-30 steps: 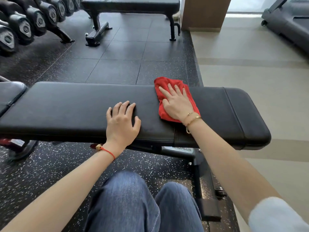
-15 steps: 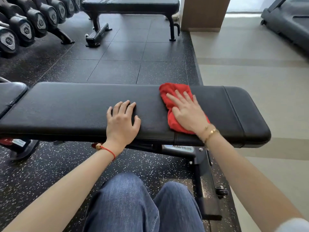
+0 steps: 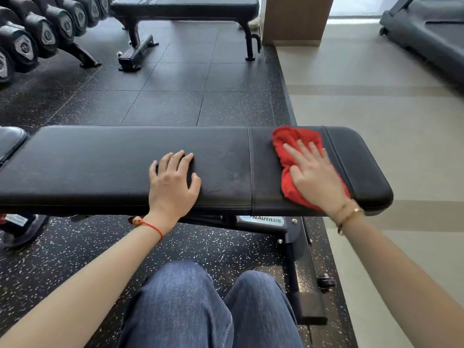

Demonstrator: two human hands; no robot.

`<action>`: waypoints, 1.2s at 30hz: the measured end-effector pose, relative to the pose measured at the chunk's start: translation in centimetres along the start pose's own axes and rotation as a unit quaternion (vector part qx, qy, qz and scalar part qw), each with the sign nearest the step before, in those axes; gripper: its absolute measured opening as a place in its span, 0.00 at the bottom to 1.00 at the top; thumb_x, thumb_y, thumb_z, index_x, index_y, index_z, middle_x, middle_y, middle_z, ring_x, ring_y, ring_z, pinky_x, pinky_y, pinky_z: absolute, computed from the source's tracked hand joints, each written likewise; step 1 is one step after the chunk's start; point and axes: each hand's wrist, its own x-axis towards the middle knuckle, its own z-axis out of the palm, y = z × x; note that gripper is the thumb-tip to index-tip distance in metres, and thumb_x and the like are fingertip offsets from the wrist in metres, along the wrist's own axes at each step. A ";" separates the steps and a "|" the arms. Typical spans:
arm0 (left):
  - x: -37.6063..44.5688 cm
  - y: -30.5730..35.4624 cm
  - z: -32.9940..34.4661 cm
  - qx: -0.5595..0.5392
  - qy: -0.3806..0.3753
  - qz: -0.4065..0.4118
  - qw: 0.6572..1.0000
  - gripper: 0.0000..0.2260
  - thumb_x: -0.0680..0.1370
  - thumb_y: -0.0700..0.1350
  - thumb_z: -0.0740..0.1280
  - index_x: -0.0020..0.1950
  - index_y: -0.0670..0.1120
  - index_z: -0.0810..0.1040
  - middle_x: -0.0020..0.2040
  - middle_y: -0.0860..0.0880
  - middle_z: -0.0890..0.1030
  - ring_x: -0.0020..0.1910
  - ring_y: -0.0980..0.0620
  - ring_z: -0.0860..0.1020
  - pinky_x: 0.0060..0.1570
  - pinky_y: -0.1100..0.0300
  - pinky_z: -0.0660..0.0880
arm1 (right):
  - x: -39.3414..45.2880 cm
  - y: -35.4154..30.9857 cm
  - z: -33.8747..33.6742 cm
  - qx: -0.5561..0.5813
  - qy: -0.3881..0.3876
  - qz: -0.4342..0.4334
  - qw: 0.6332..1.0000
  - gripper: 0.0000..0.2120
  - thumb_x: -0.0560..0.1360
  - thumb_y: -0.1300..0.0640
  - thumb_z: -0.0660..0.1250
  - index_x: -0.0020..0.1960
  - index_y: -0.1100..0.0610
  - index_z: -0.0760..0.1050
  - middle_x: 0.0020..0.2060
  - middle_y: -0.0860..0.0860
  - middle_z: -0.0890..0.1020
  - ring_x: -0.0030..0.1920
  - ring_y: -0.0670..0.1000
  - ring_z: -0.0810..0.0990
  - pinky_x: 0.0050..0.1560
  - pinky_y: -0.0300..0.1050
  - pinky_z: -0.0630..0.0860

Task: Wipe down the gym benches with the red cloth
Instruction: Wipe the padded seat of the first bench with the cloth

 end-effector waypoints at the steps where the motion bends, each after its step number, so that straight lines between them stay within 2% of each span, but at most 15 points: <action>1: 0.0 0.0 0.0 0.002 0.001 -0.002 1.000 0.25 0.78 0.54 0.54 0.71 0.47 0.73 0.71 0.46 0.73 0.72 0.44 0.68 0.73 0.40 0.61 | 1.1 1.1 -0.2 -0.012 -0.006 0.038 0.999 0.28 0.78 0.52 0.47 0.78 0.50 0.57 0.78 0.56 0.58 0.78 0.61 0.54 0.78 0.57 0.45; 4: -0.1 0.1 0.1 0.009 0.004 -0.005 1.000 0.25 0.78 0.54 0.54 0.71 0.46 0.73 0.71 0.45 0.74 0.72 0.44 0.68 0.73 0.39 0.61 | 3.8 1.1 -0.4 -0.002 0.000 0.110 0.994 0.27 0.81 0.54 0.52 0.79 0.51 0.55 0.78 0.59 0.55 0.78 0.62 0.52 0.78 0.57 0.42; 9: 0.0 0.2 -0.1 0.000 0.008 -0.008 1.000 0.25 0.77 0.53 0.55 0.70 0.46 0.74 0.71 0.45 0.74 0.72 0.43 0.69 0.73 0.40 0.60 | 1.2 -3.4 0.3 0.012 0.002 -0.014 1.000 0.27 0.80 0.53 0.53 0.79 0.51 0.55 0.78 0.57 0.56 0.78 0.58 0.52 0.78 0.55 0.43; 12: -0.1 0.1 -0.2 0.001 0.004 -0.004 1.000 0.25 0.77 0.54 0.55 0.71 0.46 0.73 0.71 0.45 0.74 0.72 0.44 0.68 0.73 0.41 0.59 | -1.4 -1.7 -0.3 0.022 -0.005 -0.032 0.999 0.29 0.77 0.51 0.47 0.78 0.50 0.57 0.78 0.55 0.58 0.78 0.56 0.54 0.78 0.54 0.44; 15: -0.1 0.0 -0.2 0.000 0.003 0.000 1.000 0.25 0.77 0.54 0.54 0.71 0.46 0.73 0.71 0.45 0.73 0.72 0.43 0.68 0.73 0.41 0.59 | -1.8 2.6 -0.6 -0.031 0.005 0.017 0.999 0.32 0.75 0.50 0.40 0.78 0.53 0.57 0.77 0.57 0.59 0.77 0.60 0.56 0.77 0.56 0.46; 18: -0.1 0.1 -0.1 -0.001 0.005 -0.001 1.000 0.25 0.77 0.54 0.55 0.71 0.46 0.73 0.71 0.45 0.74 0.72 0.43 0.68 0.73 0.40 0.60 | 0.8 6.4 -0.8 0.001 -0.001 0.122 0.992 0.26 0.80 0.55 0.49 0.79 0.51 0.55 0.78 0.57 0.56 0.78 0.61 0.54 0.78 0.57 0.44; 21: -0.1 0.2 -0.1 0.006 0.004 -0.004 1.000 0.25 0.78 0.54 0.54 0.71 0.46 0.73 0.71 0.45 0.74 0.72 0.44 0.68 0.73 0.40 0.60 | 4.1 6.7 -0.9 0.028 -0.014 0.162 0.986 0.26 0.81 0.54 0.50 0.79 0.50 0.54 0.79 0.57 0.54 0.78 0.61 0.52 0.78 0.57 0.43; 25: 0.0 0.3 -0.1 0.008 0.010 -0.007 1.000 0.24 0.77 0.54 0.54 0.70 0.47 0.74 0.70 0.46 0.74 0.71 0.44 0.69 0.72 0.40 0.61 | 5.0 4.4 -0.9 0.037 -0.017 0.114 0.993 0.26 0.81 0.55 0.50 0.79 0.52 0.53 0.78 0.59 0.54 0.78 0.61 0.52 0.78 0.57 0.43; 30: 0.0 0.5 -0.3 0.011 0.003 -0.012 1.000 0.24 0.77 0.53 0.55 0.70 0.47 0.74 0.70 0.47 0.74 0.70 0.45 0.69 0.72 0.42 0.62 | -0.1 -0.1 -0.4 0.075 -0.020 -0.063 0.995 0.29 0.77 0.52 0.47 0.79 0.50 0.56 0.79 0.55 0.55 0.79 0.56 0.53 0.78 0.53 0.43; 33: 0.0 0.7 -0.5 0.016 -0.003 -0.013 1.000 0.23 0.77 0.53 0.55 0.70 0.47 0.74 0.70 0.47 0.74 0.70 0.45 0.69 0.72 0.42 0.62 | -0.4 -0.5 -0.2 0.097 -0.026 -0.066 0.993 0.27 0.80 0.55 0.52 0.79 0.47 0.54 0.79 0.53 0.53 0.79 0.54 0.51 0.79 0.51 0.42; 36: 0.0 0.7 -0.6 0.017 -0.009 -0.016 1.000 0.23 0.77 0.52 0.55 0.70 0.47 0.74 0.70 0.47 0.74 0.70 0.44 0.69 0.72 0.41 0.62 | 2.0 -2.0 -0.1 0.082 -0.043 -0.043 0.995 0.27 0.81 0.54 0.51 0.79 0.49 0.52 0.79 0.54 0.51 0.79 0.55 0.49 0.78 0.53 0.41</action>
